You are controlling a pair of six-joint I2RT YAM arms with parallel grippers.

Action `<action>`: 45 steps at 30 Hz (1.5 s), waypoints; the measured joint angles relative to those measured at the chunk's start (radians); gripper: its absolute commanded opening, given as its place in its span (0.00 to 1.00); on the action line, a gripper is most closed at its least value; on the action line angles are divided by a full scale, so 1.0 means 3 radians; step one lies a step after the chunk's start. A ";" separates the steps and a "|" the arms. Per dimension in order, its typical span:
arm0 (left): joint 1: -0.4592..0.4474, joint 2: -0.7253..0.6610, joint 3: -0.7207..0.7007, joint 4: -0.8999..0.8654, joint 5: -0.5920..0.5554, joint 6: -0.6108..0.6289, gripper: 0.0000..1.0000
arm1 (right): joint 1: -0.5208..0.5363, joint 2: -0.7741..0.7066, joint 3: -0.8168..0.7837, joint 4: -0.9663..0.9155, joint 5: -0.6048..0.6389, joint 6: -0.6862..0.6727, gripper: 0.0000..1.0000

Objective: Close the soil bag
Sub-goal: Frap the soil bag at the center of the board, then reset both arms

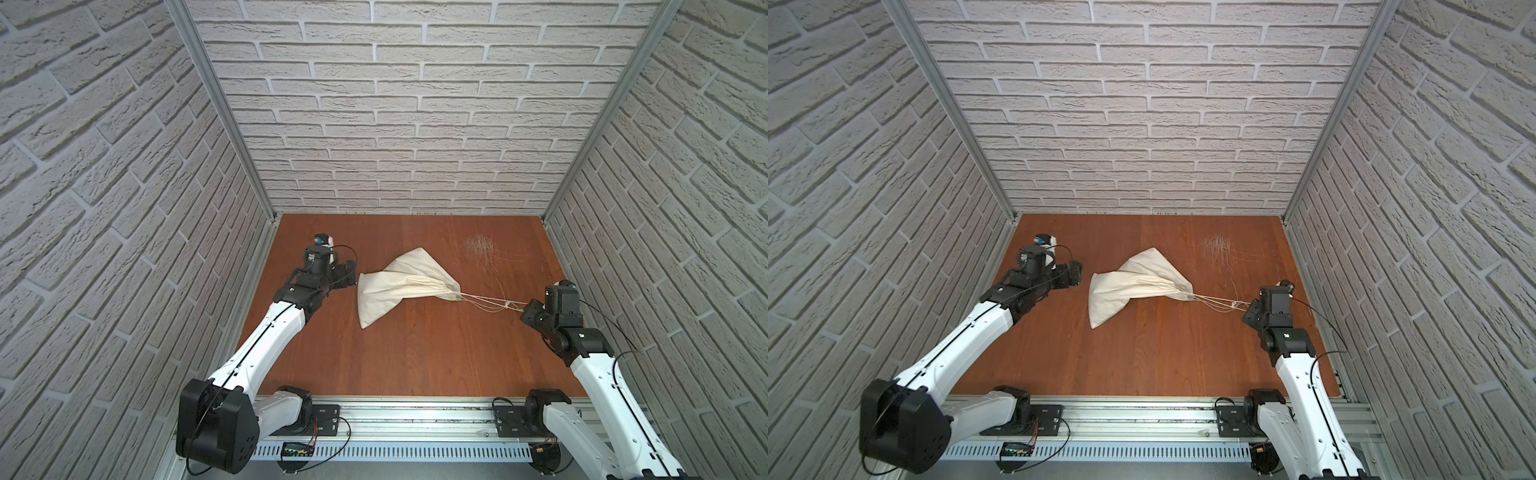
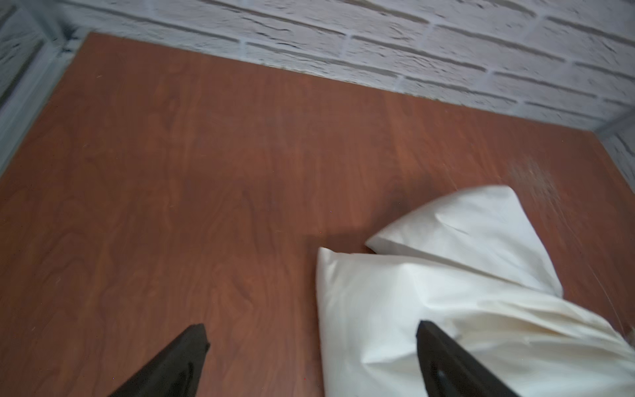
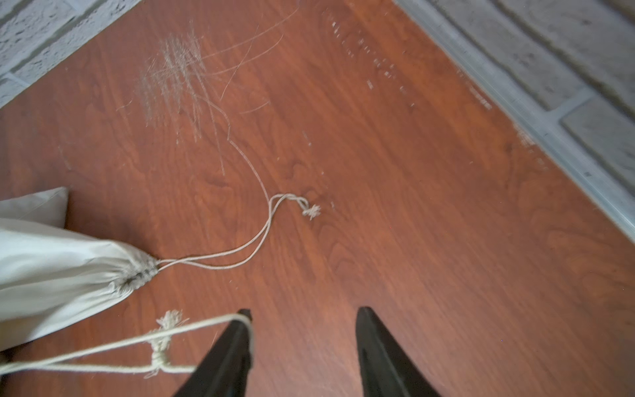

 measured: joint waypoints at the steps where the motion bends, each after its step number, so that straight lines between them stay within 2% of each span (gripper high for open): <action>1: 0.0102 0.0000 -0.0043 0.0019 -0.0092 -0.0060 0.98 | -0.0003 0.0015 0.0005 0.0043 0.0050 -0.0004 0.77; 6: 0.0332 0.0029 -0.0234 0.0053 -0.0764 -0.0184 0.98 | -0.0005 0.0306 0.0182 0.0262 0.0289 -0.0062 1.00; 10: 0.0395 0.0064 -0.0270 0.0132 -0.1115 -0.0141 0.98 | -0.0006 0.0264 0.0263 0.0482 0.0371 -0.0140 0.99; 15: 0.0408 0.0075 -0.0327 0.0240 -0.1184 -0.0066 0.98 | -0.0014 0.0100 0.0463 0.0734 -0.0340 -0.0355 0.99; 17: 0.0385 0.0089 -0.0356 0.0286 -0.1183 -0.0038 0.98 | 0.0006 0.0192 0.0628 0.0819 -0.0785 -0.0436 0.99; 19: 0.0338 0.0099 -0.0366 0.0314 -0.1179 -0.0013 0.98 | 0.0058 0.0338 0.0743 0.0844 -0.1021 -0.0502 0.99; 28: -0.0038 0.0114 -0.0366 0.0356 -0.1175 0.0078 0.98 | 0.0359 0.1019 0.0666 0.0876 -0.1324 -0.0558 0.99; 33: -0.0055 0.0153 -0.0366 0.0357 -0.1305 0.0074 0.98 | 0.0404 0.1110 0.0482 0.0900 -0.1062 -0.0566 0.99; 37: 0.0075 0.0144 -0.0470 0.0548 -0.1404 0.0070 0.98 | 0.0404 0.1049 0.0206 0.1174 -0.0462 -0.0575 0.99; 41: 0.0234 0.0103 -0.0830 0.0868 -0.1513 0.0169 0.98 | 0.0403 0.1167 -0.0169 0.1850 0.0075 -0.0636 0.99; 45: 0.0238 0.0011 -0.1343 0.1442 -0.1521 0.0459 0.98 | 0.0408 0.1499 -0.0221 0.2201 0.0381 -0.0786 0.99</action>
